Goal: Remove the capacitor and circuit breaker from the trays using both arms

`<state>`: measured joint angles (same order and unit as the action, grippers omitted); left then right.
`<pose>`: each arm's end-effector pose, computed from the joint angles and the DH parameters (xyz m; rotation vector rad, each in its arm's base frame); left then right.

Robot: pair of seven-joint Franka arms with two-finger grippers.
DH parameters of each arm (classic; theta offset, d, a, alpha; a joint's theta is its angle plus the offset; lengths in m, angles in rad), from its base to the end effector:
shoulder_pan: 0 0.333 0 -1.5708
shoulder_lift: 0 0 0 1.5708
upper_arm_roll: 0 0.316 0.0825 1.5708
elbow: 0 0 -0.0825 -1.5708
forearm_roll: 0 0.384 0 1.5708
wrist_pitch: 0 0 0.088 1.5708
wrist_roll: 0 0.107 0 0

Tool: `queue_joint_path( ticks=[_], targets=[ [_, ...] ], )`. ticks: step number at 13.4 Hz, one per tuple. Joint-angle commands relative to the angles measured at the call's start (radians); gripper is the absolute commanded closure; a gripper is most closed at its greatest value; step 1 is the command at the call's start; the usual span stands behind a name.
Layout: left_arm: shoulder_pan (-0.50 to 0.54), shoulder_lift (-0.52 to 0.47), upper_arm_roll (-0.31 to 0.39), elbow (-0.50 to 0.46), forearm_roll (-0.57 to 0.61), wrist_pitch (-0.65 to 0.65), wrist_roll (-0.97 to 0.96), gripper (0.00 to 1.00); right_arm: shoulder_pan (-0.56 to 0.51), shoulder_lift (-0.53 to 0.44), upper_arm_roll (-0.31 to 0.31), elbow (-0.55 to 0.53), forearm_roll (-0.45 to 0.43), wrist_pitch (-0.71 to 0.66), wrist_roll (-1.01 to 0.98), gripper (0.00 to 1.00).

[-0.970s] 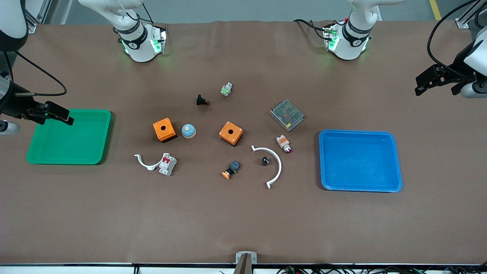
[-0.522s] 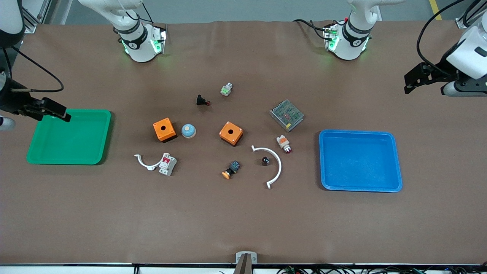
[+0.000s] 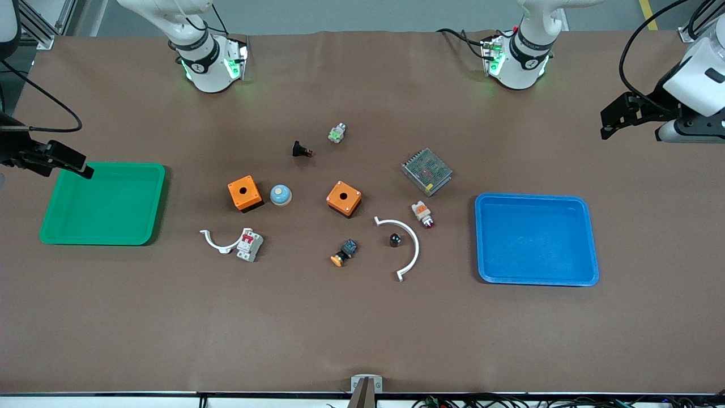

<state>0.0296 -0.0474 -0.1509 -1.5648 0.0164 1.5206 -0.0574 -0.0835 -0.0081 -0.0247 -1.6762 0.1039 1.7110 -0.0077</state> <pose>0.5310 -0.0651 0.6484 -3.1169 0.0981 -0.0074 0.5604 -0.0512 0.5918 -3.0351 0.1714 -0.0742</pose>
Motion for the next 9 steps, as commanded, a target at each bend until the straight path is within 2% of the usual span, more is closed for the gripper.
queue_joint_path(
  ticks=[1,8,9],
  targets=[
    [0.004,0.011,-0.004,0.031,0.007,-0.016,0.007,0.00,-0.019,-0.009,0.014,0.091,0.016,-0.062,-0.002,0.00],
    [0.006,0.011,-0.004,0.039,0.005,-0.016,0.011,0.00,-0.018,-0.010,0.014,0.113,0.013,-0.128,0.017,0.00],
    [0.006,0.011,-0.004,0.039,0.005,-0.016,0.013,0.00,-0.019,-0.010,0.014,0.125,0.013,-0.122,0.078,0.01]
  ],
)
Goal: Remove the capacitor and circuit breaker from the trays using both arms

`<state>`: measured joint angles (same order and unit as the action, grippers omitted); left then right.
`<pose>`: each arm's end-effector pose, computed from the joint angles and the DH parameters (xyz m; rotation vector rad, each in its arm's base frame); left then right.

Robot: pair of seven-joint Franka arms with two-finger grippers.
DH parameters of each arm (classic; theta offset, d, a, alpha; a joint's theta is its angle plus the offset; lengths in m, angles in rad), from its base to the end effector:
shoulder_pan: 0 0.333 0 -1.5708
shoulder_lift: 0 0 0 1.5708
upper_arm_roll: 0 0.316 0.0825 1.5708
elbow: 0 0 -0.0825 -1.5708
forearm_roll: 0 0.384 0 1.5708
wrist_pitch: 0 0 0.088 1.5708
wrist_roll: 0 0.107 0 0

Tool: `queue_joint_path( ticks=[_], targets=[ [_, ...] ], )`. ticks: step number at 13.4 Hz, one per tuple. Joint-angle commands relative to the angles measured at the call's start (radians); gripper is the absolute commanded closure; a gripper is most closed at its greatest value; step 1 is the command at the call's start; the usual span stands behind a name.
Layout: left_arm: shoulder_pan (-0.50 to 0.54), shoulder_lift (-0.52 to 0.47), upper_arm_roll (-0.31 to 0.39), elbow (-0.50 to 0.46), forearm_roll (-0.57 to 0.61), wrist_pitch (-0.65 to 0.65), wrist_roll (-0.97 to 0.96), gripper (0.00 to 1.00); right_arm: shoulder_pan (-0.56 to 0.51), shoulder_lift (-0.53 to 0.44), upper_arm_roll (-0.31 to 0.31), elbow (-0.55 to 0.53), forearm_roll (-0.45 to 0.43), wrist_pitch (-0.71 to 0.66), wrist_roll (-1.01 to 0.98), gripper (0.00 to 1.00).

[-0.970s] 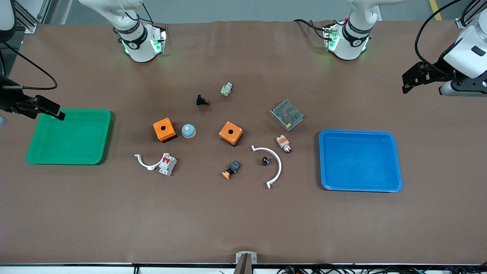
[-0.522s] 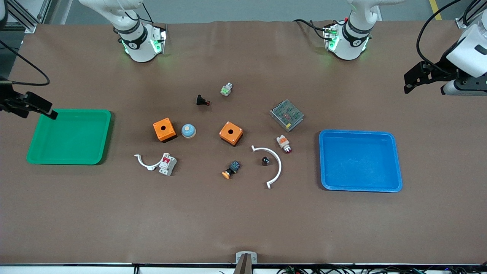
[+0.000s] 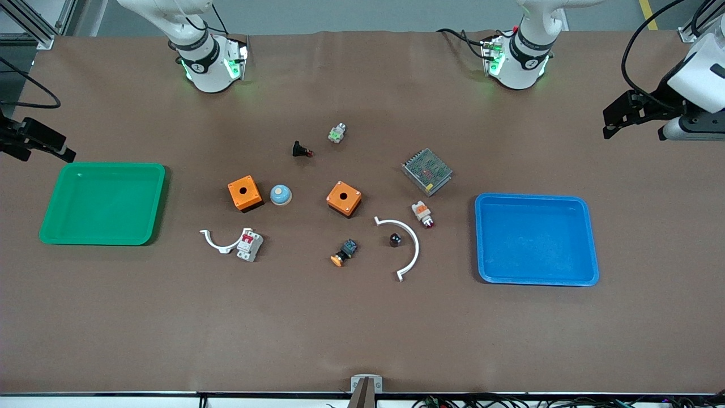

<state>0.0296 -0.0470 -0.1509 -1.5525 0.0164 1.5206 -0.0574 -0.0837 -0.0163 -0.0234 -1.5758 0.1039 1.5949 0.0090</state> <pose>0.5312 -0.0651 0.6540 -3.1179 0.0980 -0.0259 0.5501 -0.0483 0.6339 -3.0334 0.1773 -0.0615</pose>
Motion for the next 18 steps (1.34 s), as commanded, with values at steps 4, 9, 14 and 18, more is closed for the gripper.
queue_joint_path(
  ticks=[4,9,14,18],
  targets=[
    [0.007,0.010,-0.004,0.026,0.005,-0.016,0.016,0.00,-0.021,0.009,0.013,0.060,0.022,0.033,0.072,0.01],
    [0.003,0.010,-0.004,0.026,0.005,-0.019,0.014,0.00,-0.022,0.009,0.011,0.059,0.016,0.057,0.072,0.00],
    [0.001,0.010,-0.004,0.026,0.004,-0.020,0.013,0.00,-0.010,0.018,0.016,0.054,0.014,0.054,0.085,0.00],
    [0.000,0.012,-0.004,0.025,0.004,-0.020,0.013,0.00,-0.008,0.018,0.017,0.050,0.001,0.050,0.088,0.00]
  ],
)
